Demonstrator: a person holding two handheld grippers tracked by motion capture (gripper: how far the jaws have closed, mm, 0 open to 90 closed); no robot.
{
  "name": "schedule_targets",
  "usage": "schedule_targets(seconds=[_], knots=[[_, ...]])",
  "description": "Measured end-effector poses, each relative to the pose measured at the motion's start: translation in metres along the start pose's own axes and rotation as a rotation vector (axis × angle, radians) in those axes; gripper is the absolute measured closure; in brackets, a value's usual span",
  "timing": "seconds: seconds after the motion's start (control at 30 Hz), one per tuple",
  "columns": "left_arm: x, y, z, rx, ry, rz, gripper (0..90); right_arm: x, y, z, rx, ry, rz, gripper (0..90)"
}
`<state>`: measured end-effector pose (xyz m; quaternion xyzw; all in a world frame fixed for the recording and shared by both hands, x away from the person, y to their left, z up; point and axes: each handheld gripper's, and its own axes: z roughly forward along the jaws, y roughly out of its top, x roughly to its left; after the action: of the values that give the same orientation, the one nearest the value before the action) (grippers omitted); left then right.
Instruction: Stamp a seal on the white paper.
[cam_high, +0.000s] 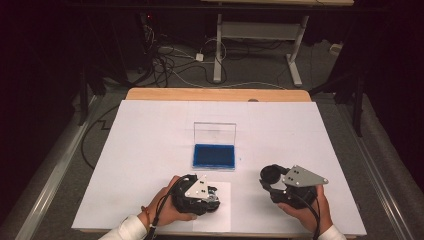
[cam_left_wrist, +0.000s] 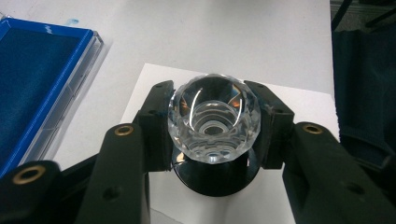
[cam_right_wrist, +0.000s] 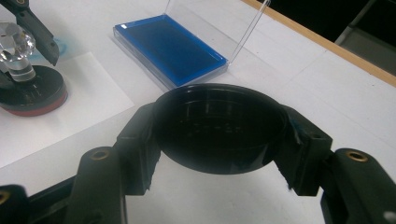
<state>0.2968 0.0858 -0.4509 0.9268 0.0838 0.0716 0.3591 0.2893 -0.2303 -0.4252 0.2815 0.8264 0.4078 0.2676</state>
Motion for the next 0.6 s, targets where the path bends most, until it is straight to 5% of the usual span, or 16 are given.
schedule_targets(seconds=[0.6], knots=[[-0.0002,-0.0015,0.0005,-0.010,0.001,-0.003,54.6,0.0007,0.0004,0.0004,0.003,0.002,-0.006,38.6]])
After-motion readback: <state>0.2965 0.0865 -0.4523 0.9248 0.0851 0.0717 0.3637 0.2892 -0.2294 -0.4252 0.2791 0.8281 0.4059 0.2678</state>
